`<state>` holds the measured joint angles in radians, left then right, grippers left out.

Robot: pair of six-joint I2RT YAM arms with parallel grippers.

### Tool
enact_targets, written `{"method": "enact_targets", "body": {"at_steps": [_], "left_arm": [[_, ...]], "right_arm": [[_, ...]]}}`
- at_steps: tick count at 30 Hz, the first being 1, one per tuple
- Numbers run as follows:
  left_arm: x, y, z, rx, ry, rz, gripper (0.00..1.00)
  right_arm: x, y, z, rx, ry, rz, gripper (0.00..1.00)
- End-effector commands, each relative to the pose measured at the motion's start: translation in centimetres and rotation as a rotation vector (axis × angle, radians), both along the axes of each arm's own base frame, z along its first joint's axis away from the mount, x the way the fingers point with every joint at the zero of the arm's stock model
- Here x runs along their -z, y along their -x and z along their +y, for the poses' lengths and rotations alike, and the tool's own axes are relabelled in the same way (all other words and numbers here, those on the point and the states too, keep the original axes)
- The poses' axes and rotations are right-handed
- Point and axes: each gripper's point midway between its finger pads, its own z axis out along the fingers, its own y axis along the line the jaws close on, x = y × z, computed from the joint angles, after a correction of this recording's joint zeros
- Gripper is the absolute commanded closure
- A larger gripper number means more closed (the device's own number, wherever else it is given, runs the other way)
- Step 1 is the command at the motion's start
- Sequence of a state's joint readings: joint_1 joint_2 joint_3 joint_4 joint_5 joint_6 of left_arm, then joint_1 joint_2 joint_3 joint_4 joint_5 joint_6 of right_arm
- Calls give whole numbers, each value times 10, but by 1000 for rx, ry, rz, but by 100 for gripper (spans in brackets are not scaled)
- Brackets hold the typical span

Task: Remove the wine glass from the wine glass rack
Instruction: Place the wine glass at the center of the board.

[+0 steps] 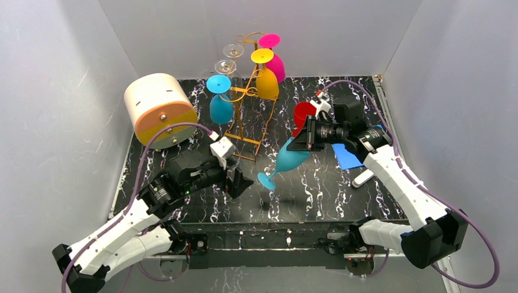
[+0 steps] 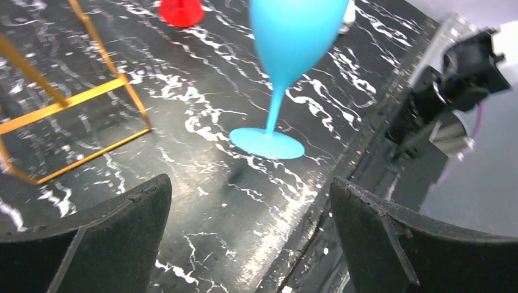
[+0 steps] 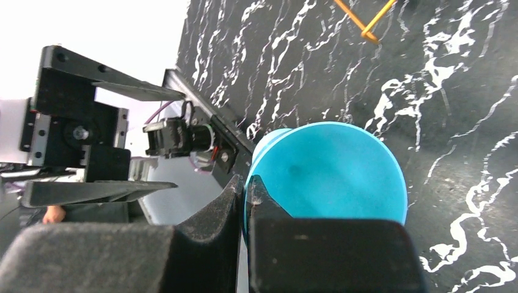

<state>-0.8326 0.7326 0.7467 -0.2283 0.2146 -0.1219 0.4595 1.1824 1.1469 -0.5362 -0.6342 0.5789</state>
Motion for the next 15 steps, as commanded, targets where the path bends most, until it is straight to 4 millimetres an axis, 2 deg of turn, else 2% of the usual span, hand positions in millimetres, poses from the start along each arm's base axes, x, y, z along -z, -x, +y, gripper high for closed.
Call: {"method": "enact_targets", "body": {"at_steps": [1, 6, 10, 15], "left_arm": [[-20, -26, 35, -280, 5, -10, 2], [-26, -37, 61, -433, -23, -26, 2], [-25, -43, 68, -517, -9, 19, 2], [-14, -47, 72, -579, -26, 67, 2]], "right_arm": [[-3, -11, -12, 99, 58, -72, 99], [-3, -12, -23, 162, 78, -111, 99], [-3, -12, -31, 207, 97, -128, 99], [-2, -12, -44, 267, 144, -134, 99]]}}
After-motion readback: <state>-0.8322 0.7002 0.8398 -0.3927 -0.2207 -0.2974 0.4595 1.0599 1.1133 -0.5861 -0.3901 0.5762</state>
